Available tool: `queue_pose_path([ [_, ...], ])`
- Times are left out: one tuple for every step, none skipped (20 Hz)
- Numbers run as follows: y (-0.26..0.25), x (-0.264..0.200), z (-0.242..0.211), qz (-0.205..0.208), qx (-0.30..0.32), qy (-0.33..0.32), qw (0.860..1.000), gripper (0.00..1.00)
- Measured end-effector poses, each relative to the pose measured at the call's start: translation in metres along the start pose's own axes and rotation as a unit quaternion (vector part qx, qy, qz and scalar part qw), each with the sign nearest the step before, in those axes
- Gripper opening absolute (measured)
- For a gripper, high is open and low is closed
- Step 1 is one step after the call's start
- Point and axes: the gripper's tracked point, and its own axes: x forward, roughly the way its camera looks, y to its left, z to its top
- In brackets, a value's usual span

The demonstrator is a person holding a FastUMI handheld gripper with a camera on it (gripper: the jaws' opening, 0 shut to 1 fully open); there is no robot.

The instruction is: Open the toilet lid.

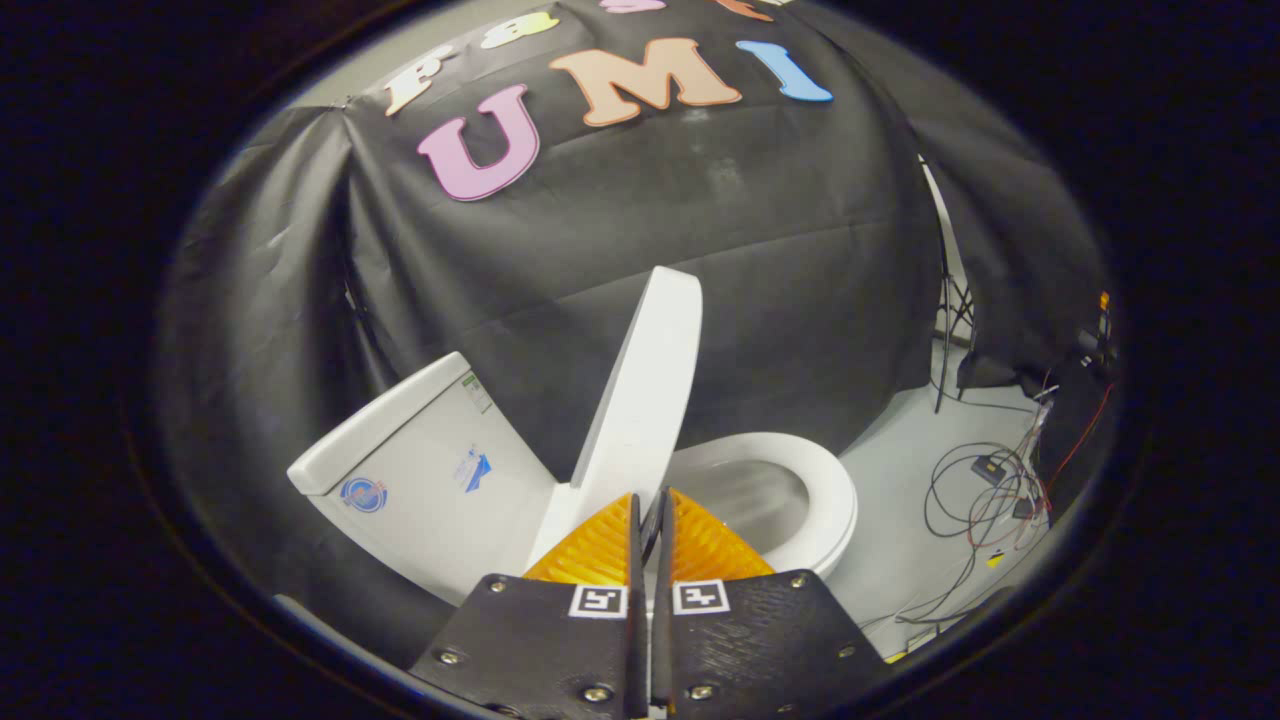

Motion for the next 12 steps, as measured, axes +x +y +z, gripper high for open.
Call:
queue_pose_path([
  [0.005,-0.001,0.001,0.003,-0.003,-0.004,1.0,0.03],
  [0.01,-0.001,0.003,0.008,-0.006,-0.008,1.0,0.03],
  [0.016,-0.001,0.005,0.017,-0.006,-0.013,1.0,0.03],
  [0.021,-0.002,0.007,0.025,-0.005,-0.016,1.0,0.03],
  [0.026,-0.003,0.008,0.03,-0.004,-0.019,0.999,0.03],
  [0.029,-0.003,0.01,0.034,-0.007,-0.021,0.999,0.03],
  [0.033,-0.004,0.011,0.037,-0.011,-0.023,0.999,0.03],
  [0.037,-0.005,0.011,0.04,-0.014,-0.026,0.999,0.03],
  [0.043,-0.005,0.013,0.045,-0.016,-0.029,0.998,0.03],
  [0.049,-0.006,0.014,0.05,-0.019,-0.032,0.998,0.03],
  [0.055,-0.006,0.015,0.053,-0.021,-0.035,0.998,0.03],
  [0.059,-0.007,0.016,0.056,-0.026,-0.038,0.997,0.03],
])
